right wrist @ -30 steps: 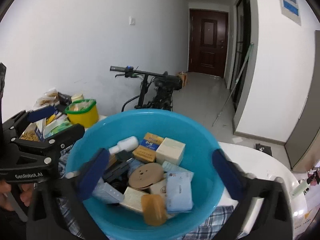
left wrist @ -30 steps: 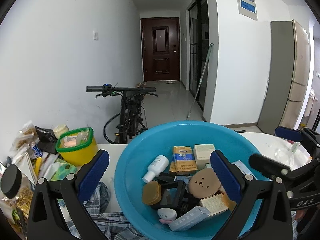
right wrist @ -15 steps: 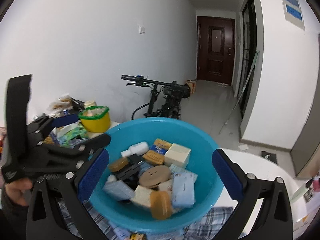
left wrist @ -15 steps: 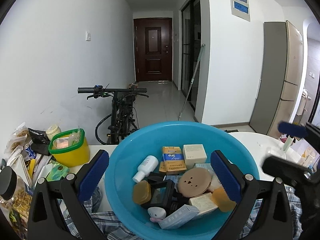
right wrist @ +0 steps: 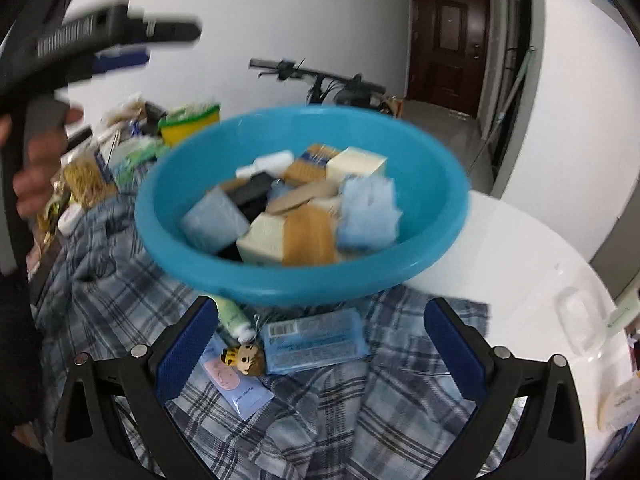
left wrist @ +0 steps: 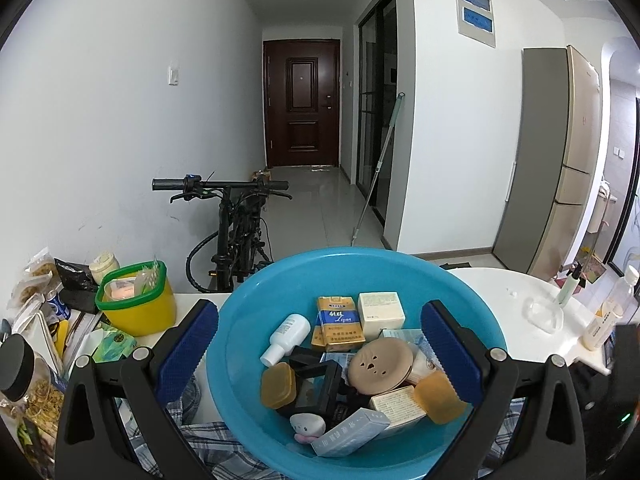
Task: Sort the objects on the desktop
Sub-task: 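Move the right tool to the light blue barcoded box and grasp it, then lift the blue box with the right tool while the left tool reaches the green tube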
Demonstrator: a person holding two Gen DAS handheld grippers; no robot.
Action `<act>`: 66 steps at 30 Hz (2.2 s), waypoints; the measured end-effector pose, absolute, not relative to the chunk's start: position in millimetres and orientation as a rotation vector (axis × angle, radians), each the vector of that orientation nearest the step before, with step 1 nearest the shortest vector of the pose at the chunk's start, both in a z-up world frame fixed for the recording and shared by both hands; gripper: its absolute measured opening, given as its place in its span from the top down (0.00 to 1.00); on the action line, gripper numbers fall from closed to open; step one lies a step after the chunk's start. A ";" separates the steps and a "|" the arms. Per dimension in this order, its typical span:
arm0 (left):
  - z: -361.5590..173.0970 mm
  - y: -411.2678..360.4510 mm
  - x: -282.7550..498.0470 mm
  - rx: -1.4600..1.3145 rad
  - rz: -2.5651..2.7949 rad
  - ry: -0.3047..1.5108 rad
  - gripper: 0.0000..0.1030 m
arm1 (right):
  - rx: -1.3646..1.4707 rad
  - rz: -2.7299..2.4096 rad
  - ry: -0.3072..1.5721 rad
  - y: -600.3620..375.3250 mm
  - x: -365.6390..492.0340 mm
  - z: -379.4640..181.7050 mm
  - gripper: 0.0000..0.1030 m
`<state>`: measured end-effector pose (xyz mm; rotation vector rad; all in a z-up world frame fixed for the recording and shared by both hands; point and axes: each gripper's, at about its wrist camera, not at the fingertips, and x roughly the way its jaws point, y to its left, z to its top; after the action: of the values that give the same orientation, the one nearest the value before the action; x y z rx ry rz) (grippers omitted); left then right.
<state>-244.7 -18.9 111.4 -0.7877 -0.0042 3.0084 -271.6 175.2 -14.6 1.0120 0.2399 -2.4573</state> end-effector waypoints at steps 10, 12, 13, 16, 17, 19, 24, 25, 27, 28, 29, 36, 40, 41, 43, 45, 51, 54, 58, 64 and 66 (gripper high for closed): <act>106.4 -18.6 -249.5 -0.817 3.006 -0.002 0.00 | 1.124 -2.412 0.278 158.5 -284.5 -65.3 0.00; 105.8 -17.4 -249.7 -0.819 3.002 0.007 0.00 | 1.143 -2.408 0.289 156.3 -287.8 -72.9 0.00; 105.3 -17.1 -250.2 -0.820 3.001 0.011 0.00 | 1.158 -2.418 0.310 155.5 -288.7 -76.4 0.00; 104.2 -15.2 -250.6 -0.825 2.996 0.026 0.00 | 1.181 -2.444 0.321 157.9 -290.7 -81.1 0.00; 103.4 -14.4 -250.9 -0.825 2.995 0.030 0.00 | 1.180 -2.449 0.321 158.9 -290.9 -81.4 0.00; 103.1 -13.2 -250.9 -0.826 2.993 0.038 0.00 | 1.179 -2.454 0.312 160.9 -291.3 -82.2 0.01; 102.7 -10.0 -250.0 -0.824 2.993 0.059 0.00 | 1.192 -2.473 0.368 164.0 -290.5 -83.0 0.01; 102.7 -9.8 -250.1 -0.823 2.994 0.059 0.00 | 1.203 -2.482 0.379 165.0 -291.8 -84.2 0.01; 102.3 -9.3 -250.1 -0.824 2.991 0.061 0.00 | 1.214 -2.494 0.386 166.8 -292.5 -86.0 0.01; 102.3 -9.3 -250.1 -0.825 2.991 0.064 0.00 | 1.212 -2.492 0.382 166.3 -292.0 -86.4 0.05; 102.2 -8.8 -250.1 -0.827 2.991 0.068 0.00 | 1.208 -2.487 0.388 165.3 -291.2 -86.2 0.07; 101.0 -2.8 -249.5 -0.829 2.988 0.100 0.00 | 1.222 -2.469 0.388 167.0 -287.0 -85.3 0.26; 101.9 -1.8 -248.4 -0.820 2.986 0.097 0.00 | 1.219 -2.484 0.341 177.8 -287.3 -81.9 0.26; 102.7 -1.5 -247.7 -0.814 2.985 0.097 0.00 | 1.215 -2.497 0.336 180.3 -287.2 -79.6 0.26; 103.8 -0.9 -246.9 -0.805 2.983 0.096 0.00 | 1.205 -2.525 0.322 186.1 -286.5 -73.6 0.26; 104.9 0.8 -245.5 -0.797 2.976 0.100 0.00 | 1.191 -2.556 0.306 189.9 -285.0 -69.7 0.26; 109.7 16.0 -234.0 -0.759 2.971 0.171 0.00 | 1.187 -2.562 0.308 189.5 -283.3 -69.3 0.26; 110.5 24.4 -219.3 -0.746 2.962 0.210 0.00 | 1.206 -2.560 0.296 188.1 -296.5 -73.9 0.26; 103.5 30.9 -192.1 -0.772 2.933 0.253 0.00 | 1.241 -2.552 0.276 192.2 -300.3 -82.5 0.26; 61.9 28.5 -144.8 -0.873 2.900 0.224 0.00 | 1.234 -2.553 0.270 194.6 -300.2 -88.5 0.26; 42.1 26.0 -137.0 -0.927 2.862 0.174 0.00 | 1.248 -2.545 0.279 195.3 -300.0 -90.4 0.26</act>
<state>-137.0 26.0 42.1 -0.9274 0.1742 2.8616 -300.0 195.3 -90.4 1.2481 0.2787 -2.5455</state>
